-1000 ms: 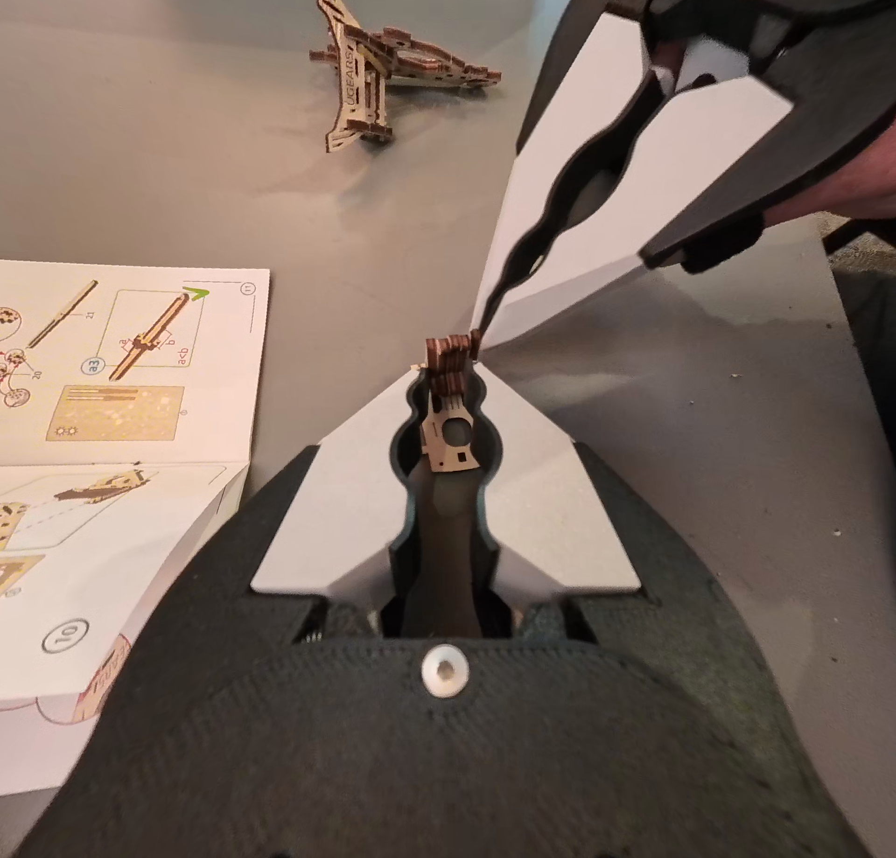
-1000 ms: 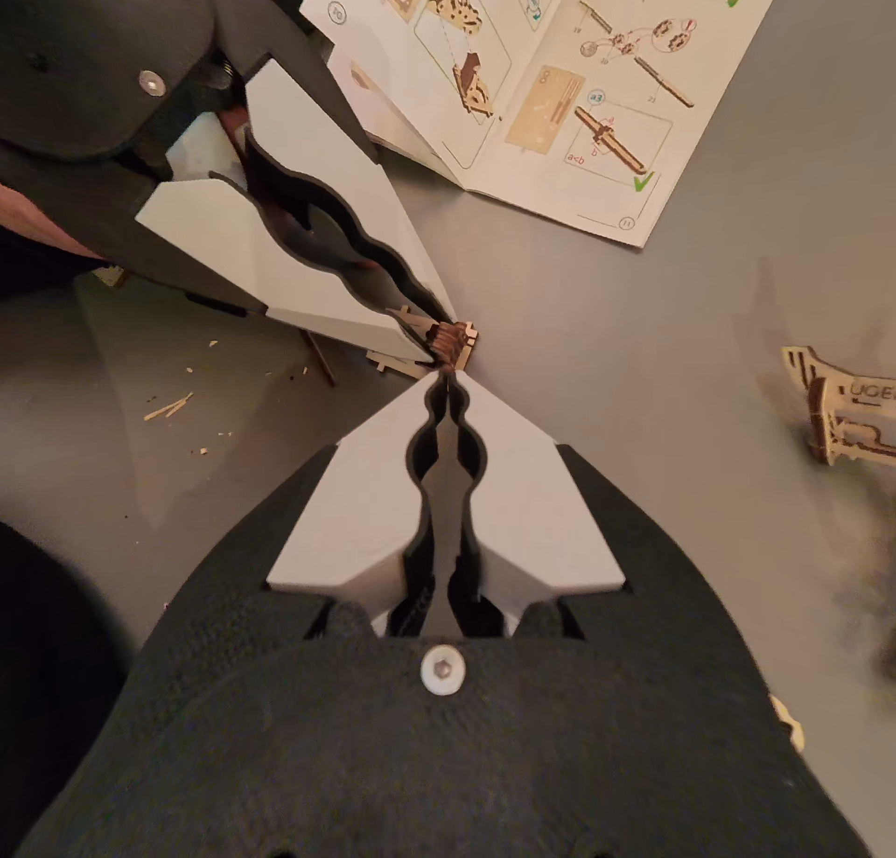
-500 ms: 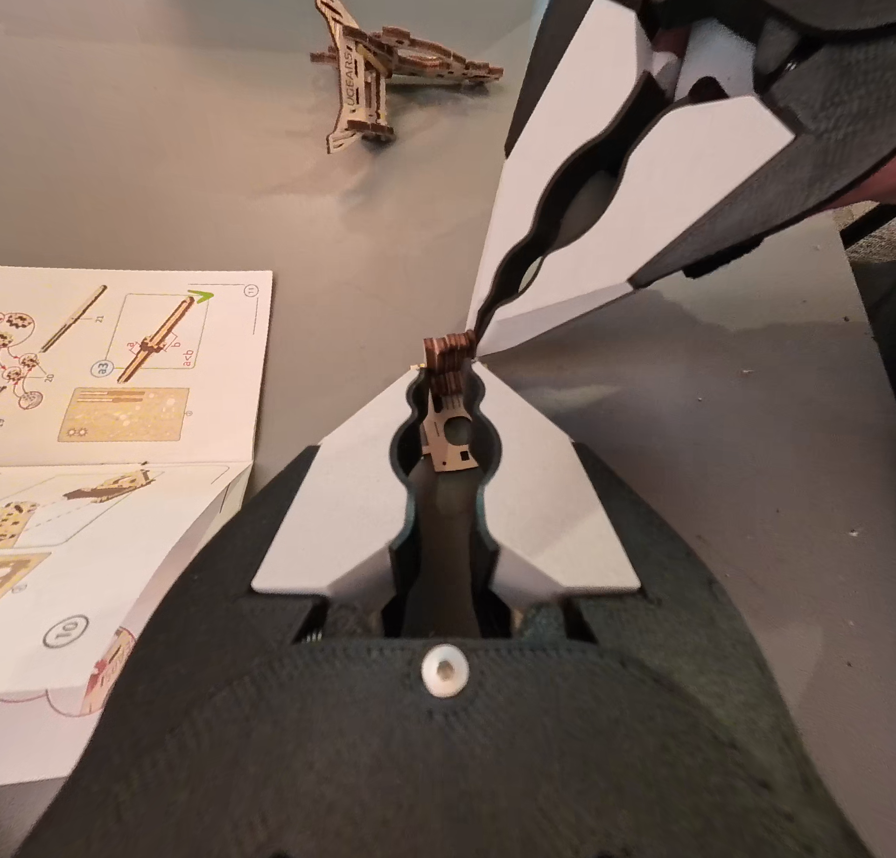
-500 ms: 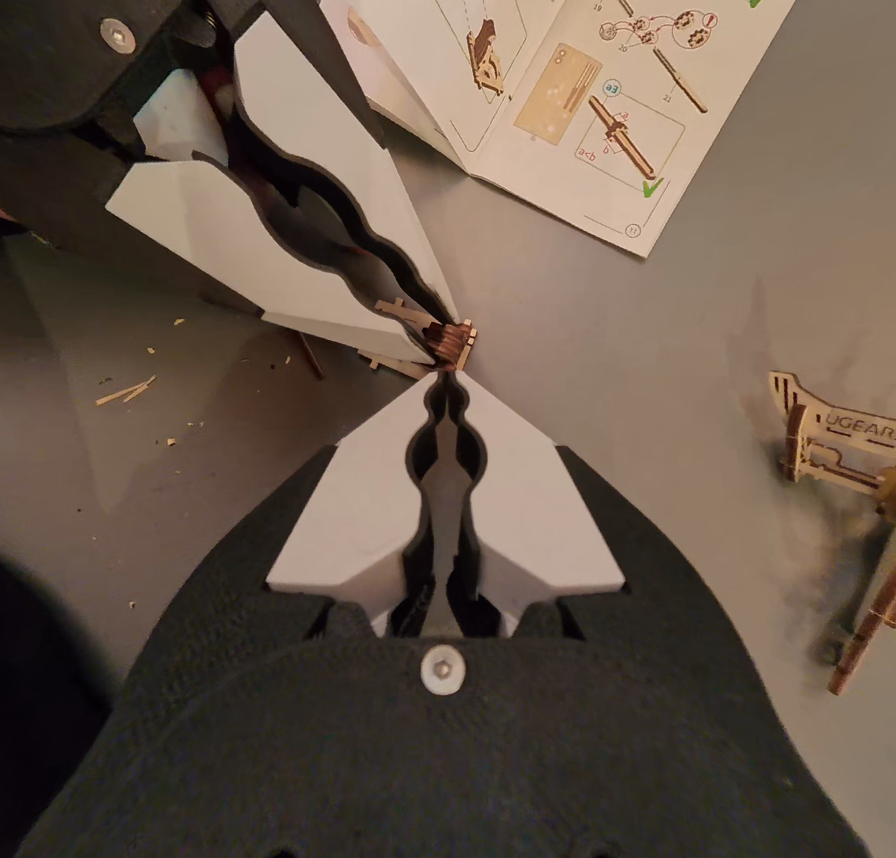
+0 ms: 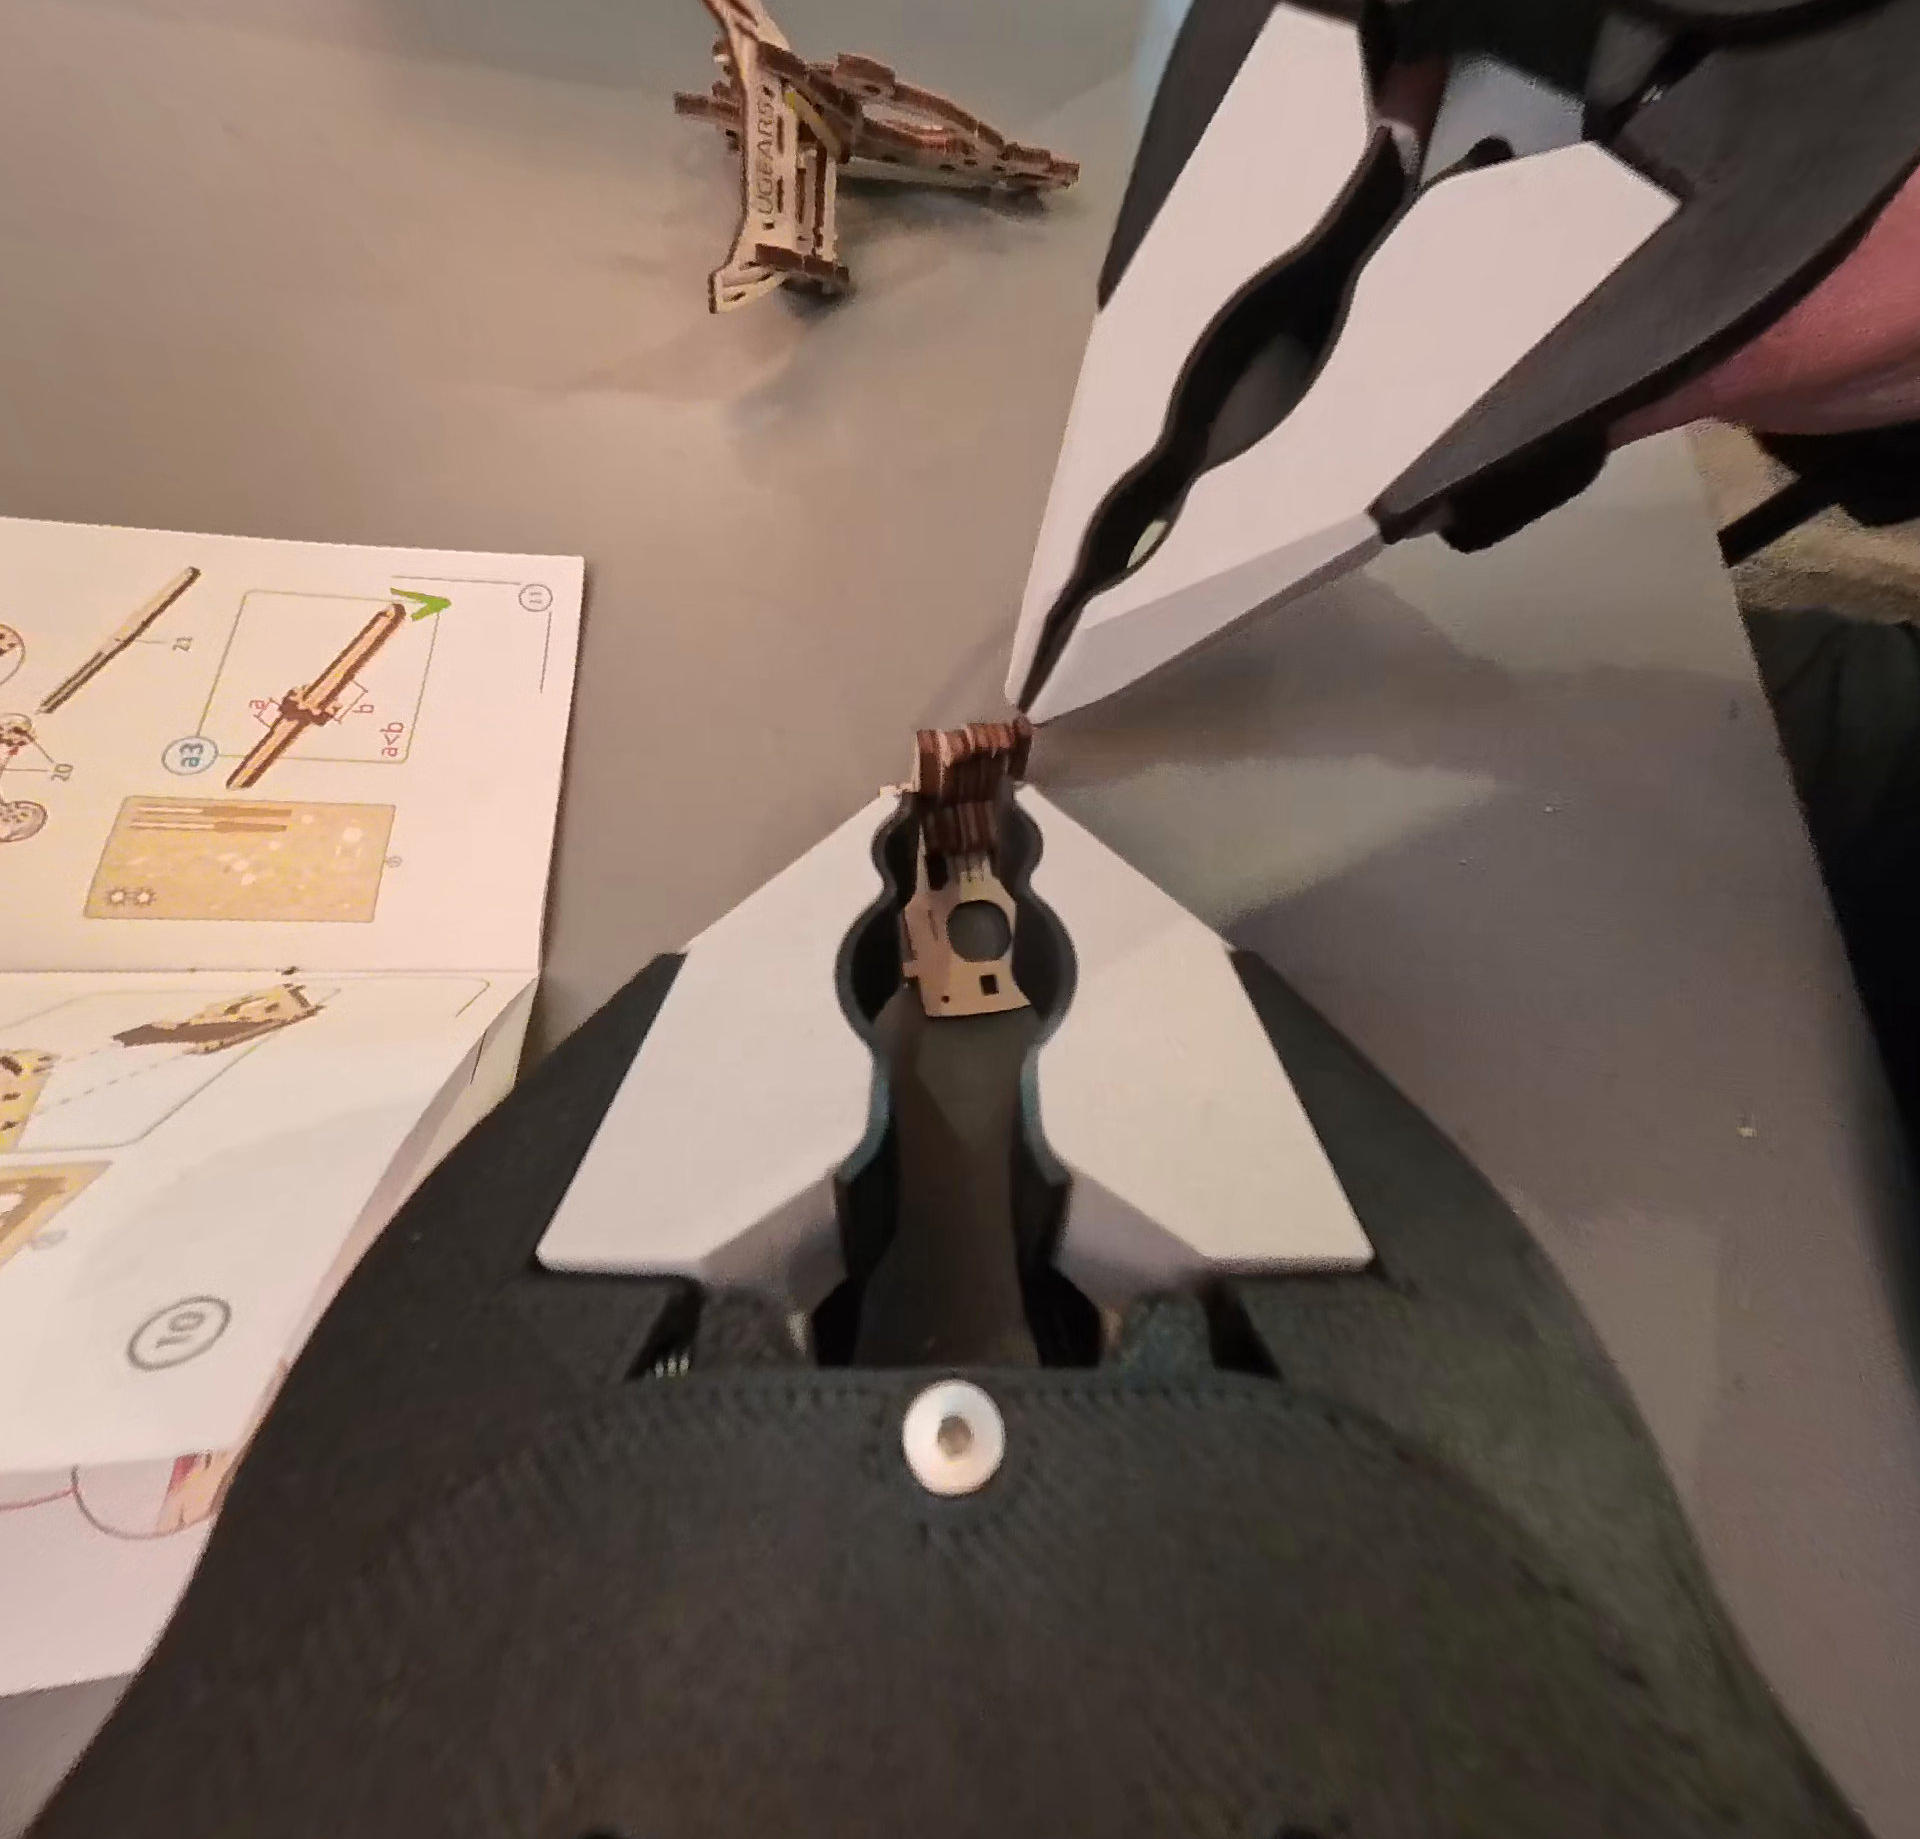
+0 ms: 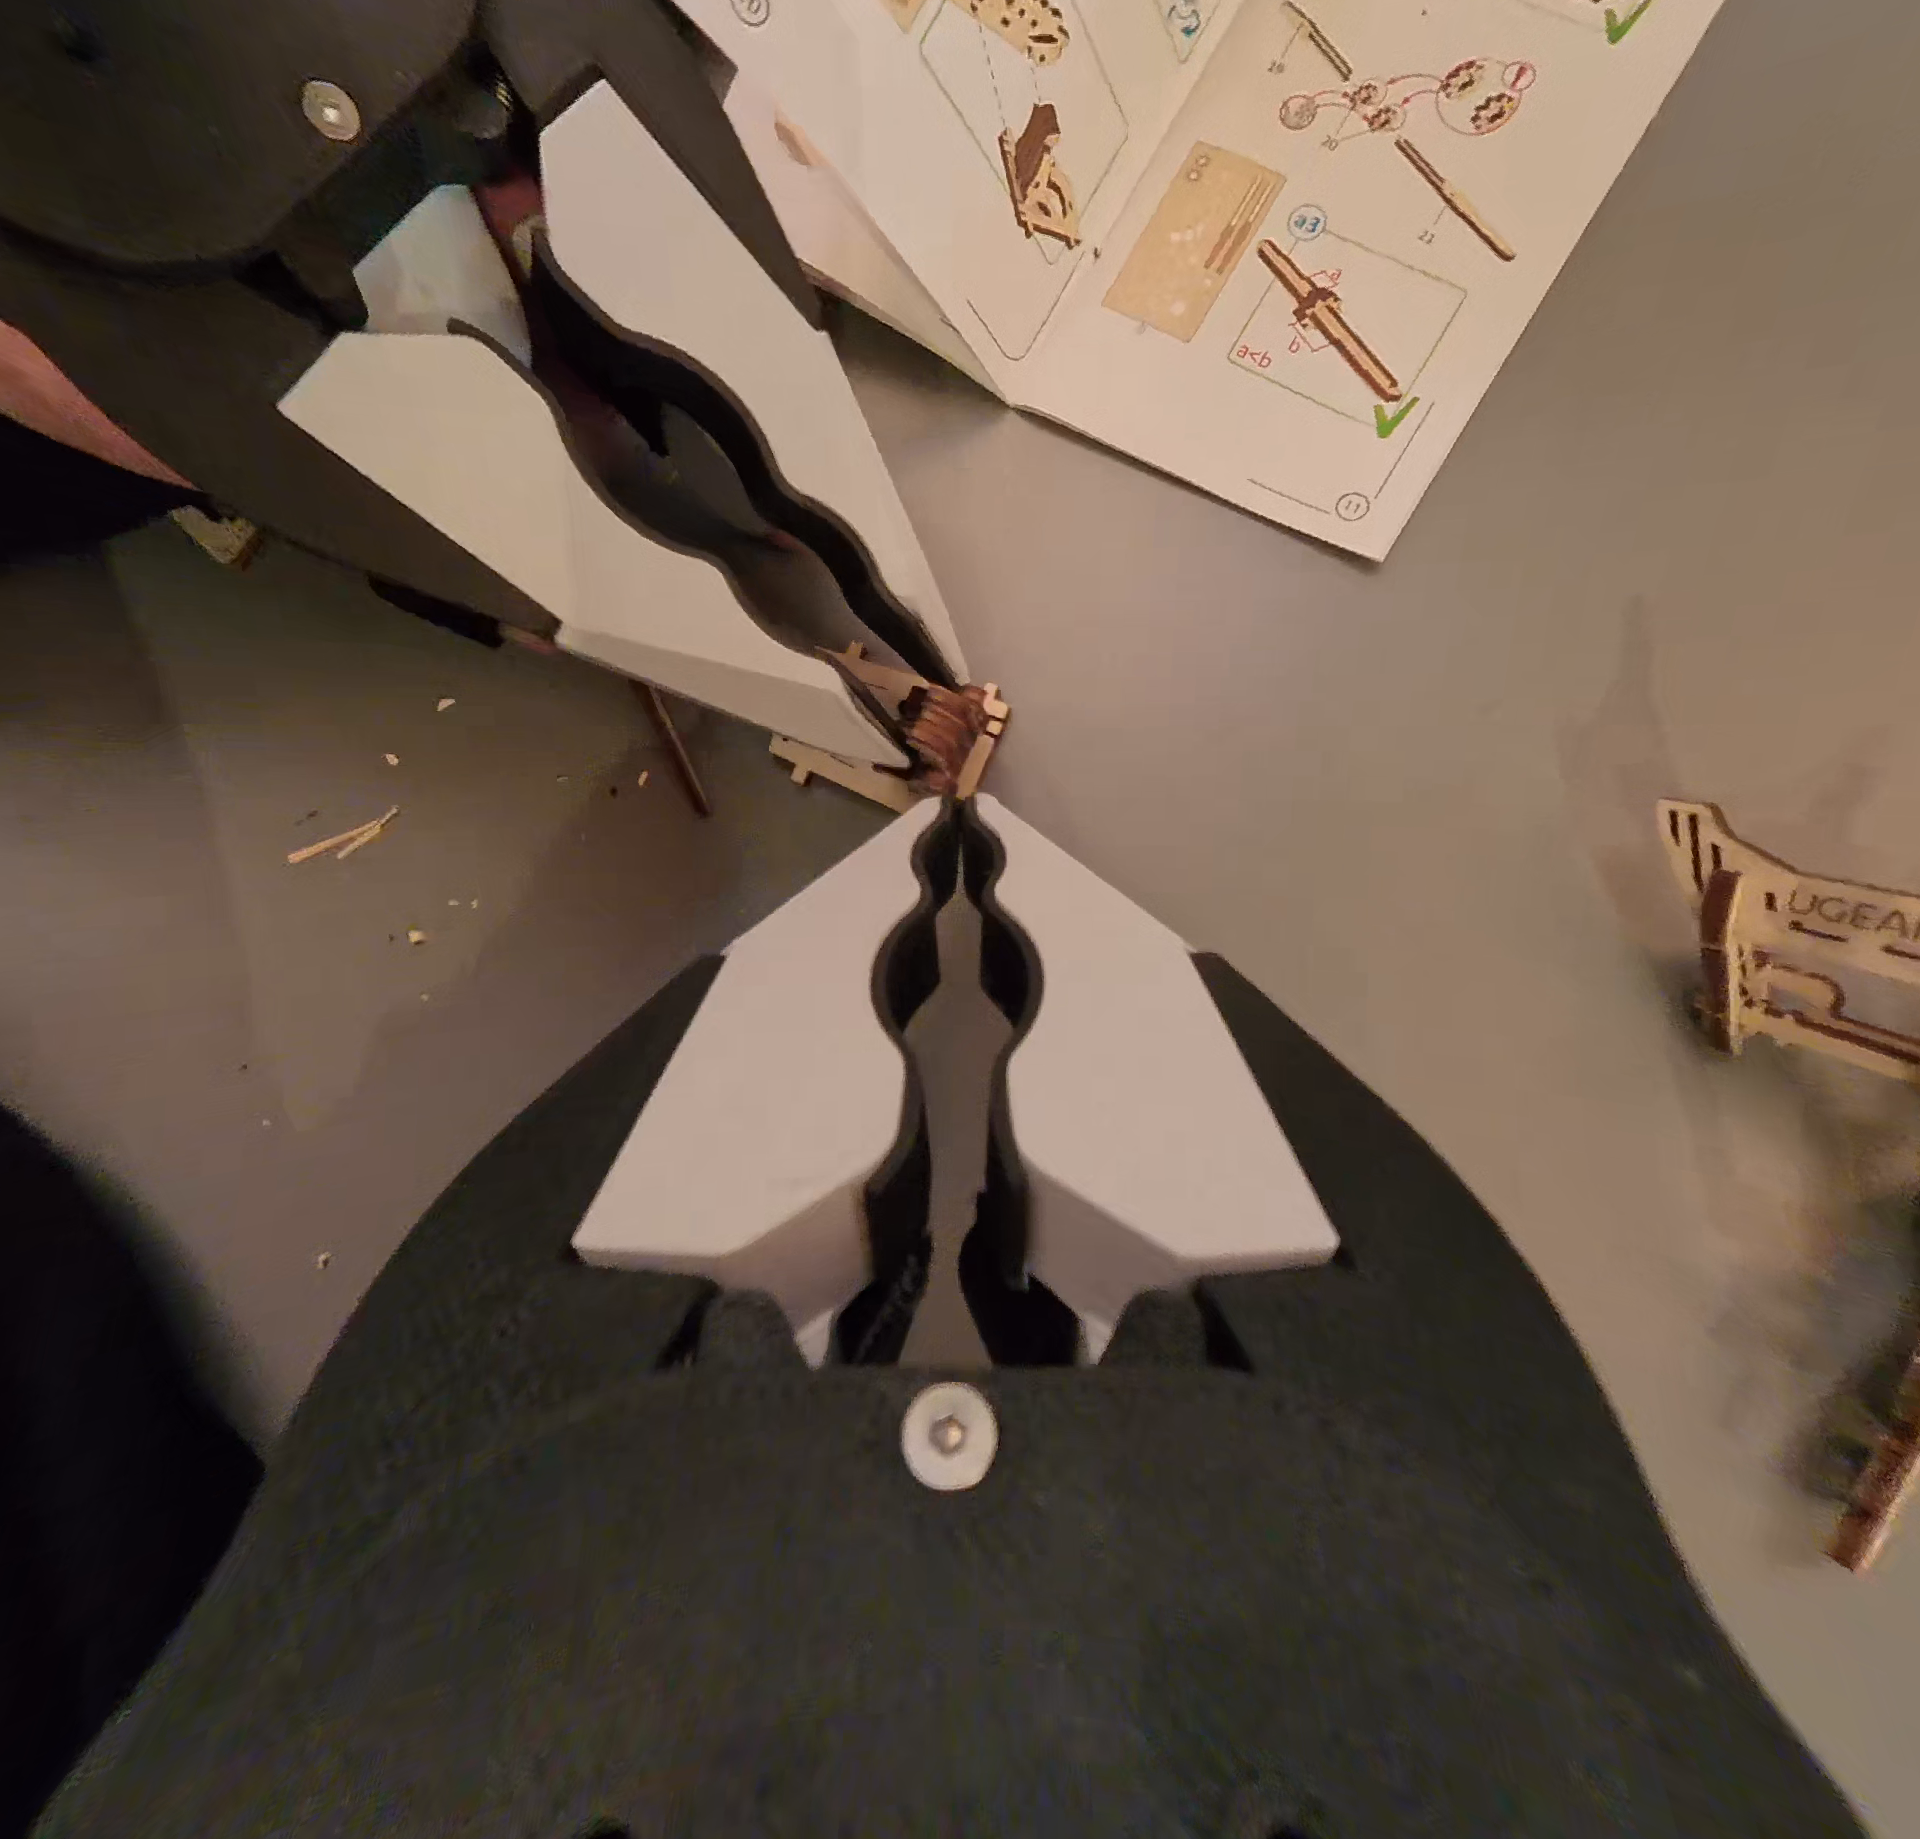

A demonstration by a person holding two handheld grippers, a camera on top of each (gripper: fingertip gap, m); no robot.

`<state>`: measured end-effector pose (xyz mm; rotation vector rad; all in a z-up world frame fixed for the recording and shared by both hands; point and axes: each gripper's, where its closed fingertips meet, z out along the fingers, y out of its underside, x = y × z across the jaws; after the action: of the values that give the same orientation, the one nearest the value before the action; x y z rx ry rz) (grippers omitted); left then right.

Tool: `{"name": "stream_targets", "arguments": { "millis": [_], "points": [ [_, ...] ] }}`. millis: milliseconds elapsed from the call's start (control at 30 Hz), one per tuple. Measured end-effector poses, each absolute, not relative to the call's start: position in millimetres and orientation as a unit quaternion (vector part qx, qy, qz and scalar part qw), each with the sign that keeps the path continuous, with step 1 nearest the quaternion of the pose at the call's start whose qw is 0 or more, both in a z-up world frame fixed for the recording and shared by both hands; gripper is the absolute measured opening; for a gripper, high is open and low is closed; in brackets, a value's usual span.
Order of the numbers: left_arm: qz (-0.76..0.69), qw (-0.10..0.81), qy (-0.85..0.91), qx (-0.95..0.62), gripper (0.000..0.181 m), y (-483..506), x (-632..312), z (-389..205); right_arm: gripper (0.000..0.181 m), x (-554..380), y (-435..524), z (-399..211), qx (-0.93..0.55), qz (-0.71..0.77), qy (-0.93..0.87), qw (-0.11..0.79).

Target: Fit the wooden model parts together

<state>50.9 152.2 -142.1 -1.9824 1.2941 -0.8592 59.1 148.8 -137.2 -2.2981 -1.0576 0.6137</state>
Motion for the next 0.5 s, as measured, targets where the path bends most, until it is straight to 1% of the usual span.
{"name": "stream_targets", "arguments": {
  "millis": [200,300,400,500],
  "points": [
    [-0.355,0.295,0.48,-0.746,0.015,156,45,-138,0.0,70,152,-133,-0.848,0.288,-0.359,0.262],
    [-0.362,0.288,0.485,-0.743,0.015,155,43,-137,0.0,71,150,-135,-0.843,0.285,-0.377,0.256],
    [-0.351,0.281,0.499,-0.741,0.017,153,41,-138,0.0,64,145,-135,-0.836,0.314,-0.378,0.244],
    [-0.337,0.281,0.505,-0.743,0.019,154,40,-137,0.0,69,144,-142,-0.837,0.287,-0.4,0.24]
  ]
}}
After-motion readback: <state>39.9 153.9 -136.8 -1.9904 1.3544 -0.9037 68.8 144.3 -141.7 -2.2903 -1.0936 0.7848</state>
